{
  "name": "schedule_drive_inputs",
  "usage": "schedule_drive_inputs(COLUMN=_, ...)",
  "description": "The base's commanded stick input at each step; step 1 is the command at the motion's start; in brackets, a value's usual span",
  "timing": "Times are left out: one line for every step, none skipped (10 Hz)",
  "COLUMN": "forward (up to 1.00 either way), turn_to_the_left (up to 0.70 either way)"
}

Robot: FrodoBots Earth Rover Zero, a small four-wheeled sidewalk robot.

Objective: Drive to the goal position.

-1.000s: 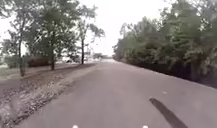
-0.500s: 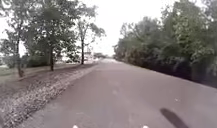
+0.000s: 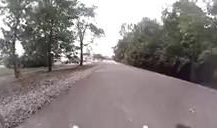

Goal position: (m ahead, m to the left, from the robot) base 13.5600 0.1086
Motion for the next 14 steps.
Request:
schedule_drive_inputs(forward=0.7, turn_to_the_left=0.0)
schedule_drive_inputs(forward=0.7, turn_to_the_left=0.0)
schedule_drive_inputs(forward=0.7, turn_to_the_left=0.0)
schedule_drive_inputs(forward=0.7, turn_to_the_left=0.0)
schedule_drive_inputs(forward=0.7, turn_to_the_left=0.0)
schedule_drive_inputs(forward=0.7, turn_to_the_left=0.0)
schedule_drive_inputs(forward=0.7, turn_to_the_left=0.0)
schedule_drive_inputs(forward=0.7, turn_to_the_left=0.0)
schedule_drive_inputs(forward=0.7, turn_to_the_left=0.0)
schedule_drive_inputs(forward=0.7, turn_to_the_left=0.0)
schedule_drive_inputs(forward=0.7, turn_to_the_left=0.0)
schedule_drive_inputs(forward=0.7, turn_to_the_left=0.0)
schedule_drive_inputs(forward=0.7, turn_to_the_left=0.0)
schedule_drive_inputs(forward=0.7, turn_to_the_left=0.0)
